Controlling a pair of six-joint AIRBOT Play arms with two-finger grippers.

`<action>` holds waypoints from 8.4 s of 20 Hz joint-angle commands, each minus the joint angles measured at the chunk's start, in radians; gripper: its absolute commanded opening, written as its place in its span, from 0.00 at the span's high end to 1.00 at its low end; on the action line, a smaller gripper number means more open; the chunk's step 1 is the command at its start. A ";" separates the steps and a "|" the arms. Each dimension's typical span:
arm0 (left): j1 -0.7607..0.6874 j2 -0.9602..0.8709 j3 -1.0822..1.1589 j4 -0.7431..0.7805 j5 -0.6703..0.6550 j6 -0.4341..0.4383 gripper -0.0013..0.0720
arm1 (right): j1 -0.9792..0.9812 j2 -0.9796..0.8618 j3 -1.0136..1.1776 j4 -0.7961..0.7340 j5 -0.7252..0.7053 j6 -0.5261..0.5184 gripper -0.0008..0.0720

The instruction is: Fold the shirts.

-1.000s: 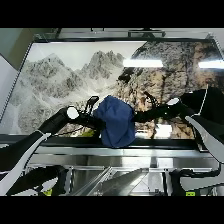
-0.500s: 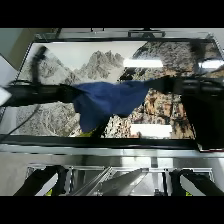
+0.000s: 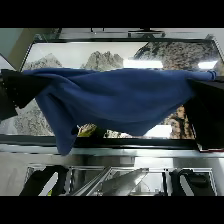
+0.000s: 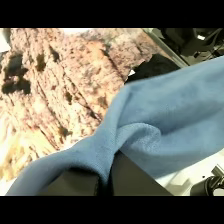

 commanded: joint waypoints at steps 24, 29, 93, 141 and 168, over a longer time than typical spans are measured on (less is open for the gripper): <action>0.074 -0.935 -0.021 0.242 -0.257 0.060 0.01 | -0.180 -0.883 -0.124 -0.272 0.100 0.080 0.47; -0.071 -0.621 -0.494 0.366 0.050 0.052 0.03 | -0.191 -0.669 -0.460 -0.377 0.031 0.096 0.46; 0.185 -0.794 -0.198 -0.314 0.473 0.284 0.93 | -0.077 -0.792 -0.212 -0.228 -0.436 -0.017 0.97; 0.166 -1.228 0.098 0.068 -0.168 0.280 0.97 | -0.098 -0.832 -0.586 -0.430 -0.129 0.177 0.49; 0.409 -0.151 0.436 -0.230 -0.008 0.344 0.94 | -0.584 -0.101 0.358 -0.092 0.139 0.150 0.97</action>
